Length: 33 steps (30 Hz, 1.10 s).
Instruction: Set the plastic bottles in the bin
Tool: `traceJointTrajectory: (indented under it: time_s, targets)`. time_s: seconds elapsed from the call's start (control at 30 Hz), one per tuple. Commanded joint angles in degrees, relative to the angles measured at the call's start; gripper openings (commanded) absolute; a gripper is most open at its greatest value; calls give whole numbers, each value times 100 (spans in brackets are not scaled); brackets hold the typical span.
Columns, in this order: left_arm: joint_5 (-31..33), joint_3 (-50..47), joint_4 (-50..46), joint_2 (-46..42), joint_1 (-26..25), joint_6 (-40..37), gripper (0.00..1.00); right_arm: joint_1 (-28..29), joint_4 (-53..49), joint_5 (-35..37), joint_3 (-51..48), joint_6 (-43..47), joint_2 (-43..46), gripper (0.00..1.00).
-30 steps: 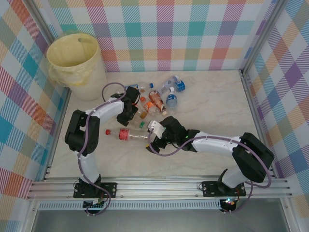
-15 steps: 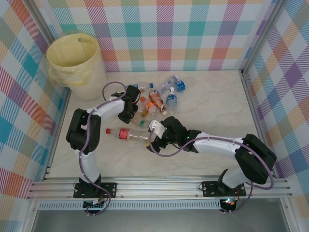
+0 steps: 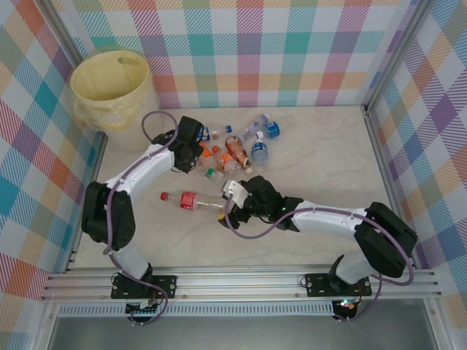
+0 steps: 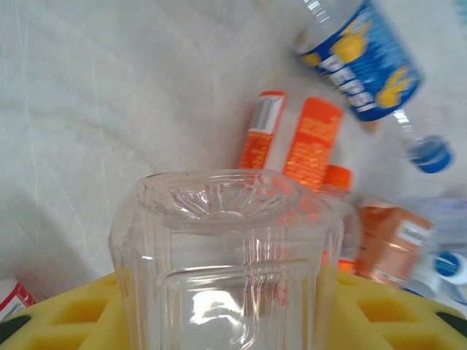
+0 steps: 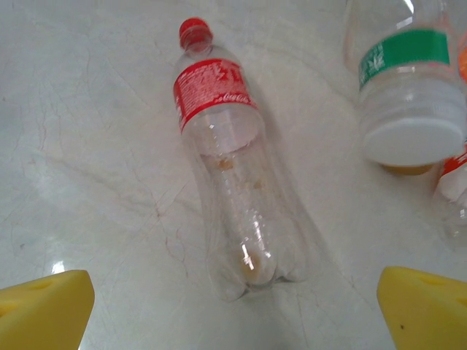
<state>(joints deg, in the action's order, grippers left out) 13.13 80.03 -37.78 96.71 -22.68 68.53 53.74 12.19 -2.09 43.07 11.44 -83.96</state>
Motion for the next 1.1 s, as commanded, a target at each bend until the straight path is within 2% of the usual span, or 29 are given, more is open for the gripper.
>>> traceJointTrajectory:
  time_s: [0.0,0.13,0.27,0.53,0.83,0.93,1.07]
  targets:
    - [340,-52,-220,-465,62,-362,20,49,594,235,-179,42,-61,100]
    - [537,62,-305,-875,66,-659,12,49,793,505,-187,34,11,100]
    - [710,260,-137,-1235,62,-1408,0,49,945,714,-149,-27,131,100]
    - [937,787,800,-1554,110,-3138,0,49,1251,1417,-136,-201,530,100]
    - [1104,2100,1384,-999,360,-4361,0,49,1091,1808,-141,-394,966,100]
    - [1067,2849,1375,-627,633,-4658,0,49,948,1808,-115,-496,1087,100]
    - [612,3540,1765,-199,1135,-5011,0,49,893,1919,-208,-755,1270,100]
